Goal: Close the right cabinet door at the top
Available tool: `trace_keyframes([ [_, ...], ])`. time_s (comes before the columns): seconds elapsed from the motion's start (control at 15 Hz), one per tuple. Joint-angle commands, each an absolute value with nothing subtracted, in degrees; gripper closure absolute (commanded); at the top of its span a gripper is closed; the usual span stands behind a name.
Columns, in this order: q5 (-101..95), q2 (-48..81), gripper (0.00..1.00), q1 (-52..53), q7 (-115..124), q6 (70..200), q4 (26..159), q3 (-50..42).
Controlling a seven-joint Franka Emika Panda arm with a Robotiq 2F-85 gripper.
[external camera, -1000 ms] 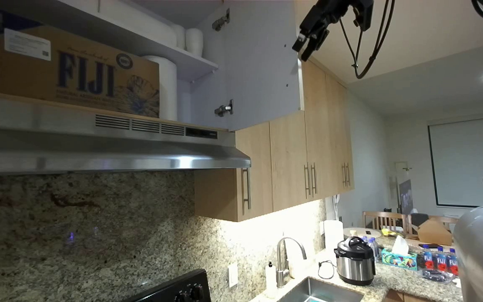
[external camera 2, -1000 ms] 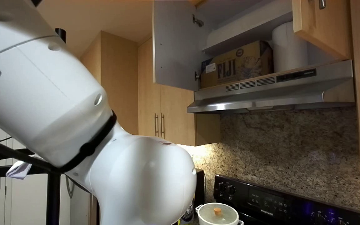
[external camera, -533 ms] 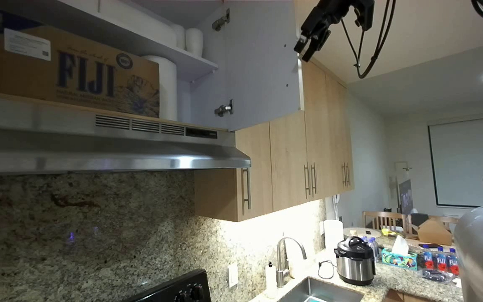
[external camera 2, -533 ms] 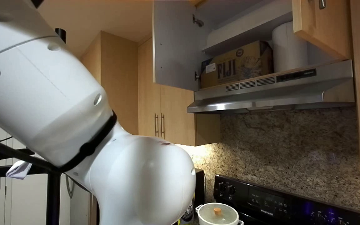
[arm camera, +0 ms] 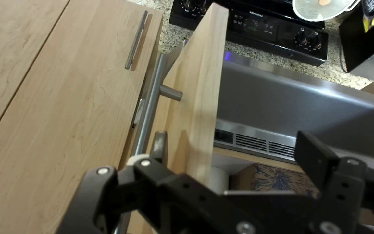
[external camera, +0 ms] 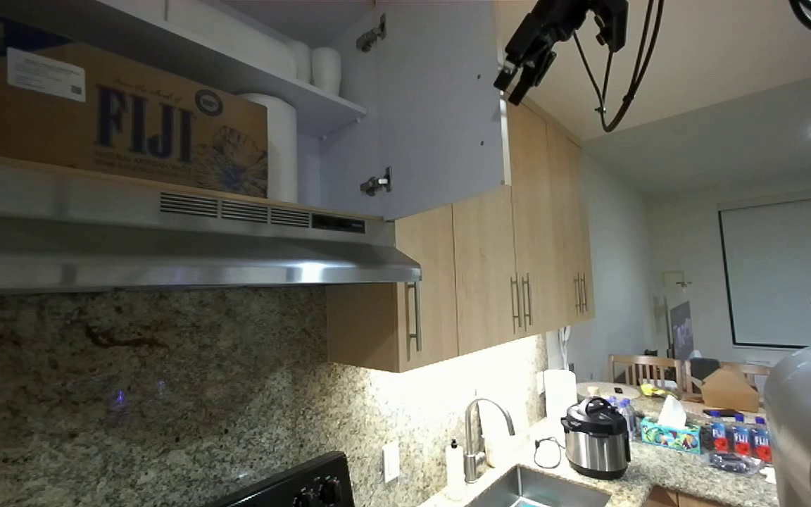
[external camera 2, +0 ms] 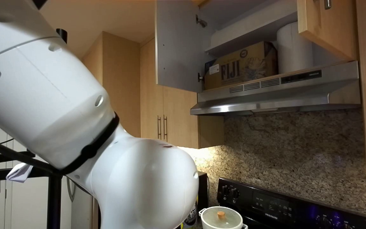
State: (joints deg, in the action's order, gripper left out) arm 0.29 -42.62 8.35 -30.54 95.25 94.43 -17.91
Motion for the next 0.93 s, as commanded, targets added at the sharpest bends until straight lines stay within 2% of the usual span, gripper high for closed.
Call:
trace_keyframes([
  [0.0, 0.9, -42.27, 0.0, 7.58, -30.98, 95.1, 94.16, -17.75],
  [0.87, 2.75, -34.47, 0.0, 10.73, -31.66, 97.03, 89.91, -12.73],
])
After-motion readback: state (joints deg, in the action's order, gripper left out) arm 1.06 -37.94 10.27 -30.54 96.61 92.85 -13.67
